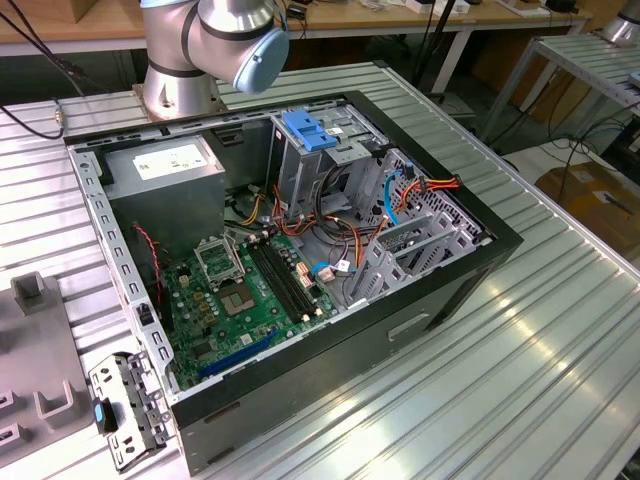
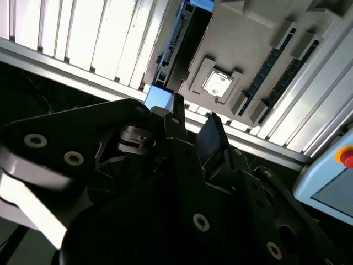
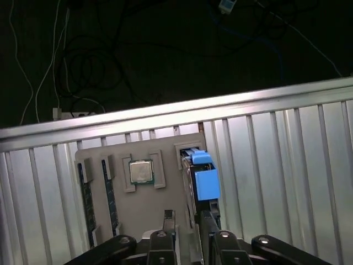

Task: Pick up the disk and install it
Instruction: 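Pick up the disk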

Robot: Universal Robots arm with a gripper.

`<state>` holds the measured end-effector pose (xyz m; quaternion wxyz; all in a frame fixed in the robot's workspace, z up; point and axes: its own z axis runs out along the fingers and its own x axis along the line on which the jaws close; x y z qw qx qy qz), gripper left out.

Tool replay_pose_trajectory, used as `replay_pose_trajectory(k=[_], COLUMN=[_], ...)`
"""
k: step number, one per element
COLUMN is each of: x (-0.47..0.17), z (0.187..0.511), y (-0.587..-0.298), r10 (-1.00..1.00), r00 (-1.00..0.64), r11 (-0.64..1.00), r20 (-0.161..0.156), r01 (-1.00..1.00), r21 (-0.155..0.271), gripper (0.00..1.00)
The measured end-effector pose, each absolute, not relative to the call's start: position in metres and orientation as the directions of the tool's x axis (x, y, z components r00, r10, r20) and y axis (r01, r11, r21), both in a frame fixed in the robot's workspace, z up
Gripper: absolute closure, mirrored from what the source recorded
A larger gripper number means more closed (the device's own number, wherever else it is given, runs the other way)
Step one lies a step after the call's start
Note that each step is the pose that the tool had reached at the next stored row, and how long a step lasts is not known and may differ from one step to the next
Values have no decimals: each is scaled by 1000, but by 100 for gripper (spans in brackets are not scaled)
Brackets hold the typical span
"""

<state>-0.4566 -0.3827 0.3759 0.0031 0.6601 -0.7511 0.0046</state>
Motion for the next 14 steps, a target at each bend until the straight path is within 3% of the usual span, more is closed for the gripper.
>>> replay_pose_trajectory(k=[1, 4, 6, 10, 11, 14], x=[-457, -457, -460, -468, -470, -472], z=[375, 374, 371, 364, 362, 355], y=[-383, -380, -377, -371, -370, -368], r10=[-995, -998, -998, -998, -998, -999], r00=[-102, -62, -58, -58, -57, -48], r11=[102, 62, 58, 58, 57, 48], r20=[11, 11, 11, 11, 11, 11], r01=[-995, -998, -998, -998, -998, -999], r21=[-3, -3, -3, -3, -3, -3], gripper=[63, 63, 55, 54, 47, 47])
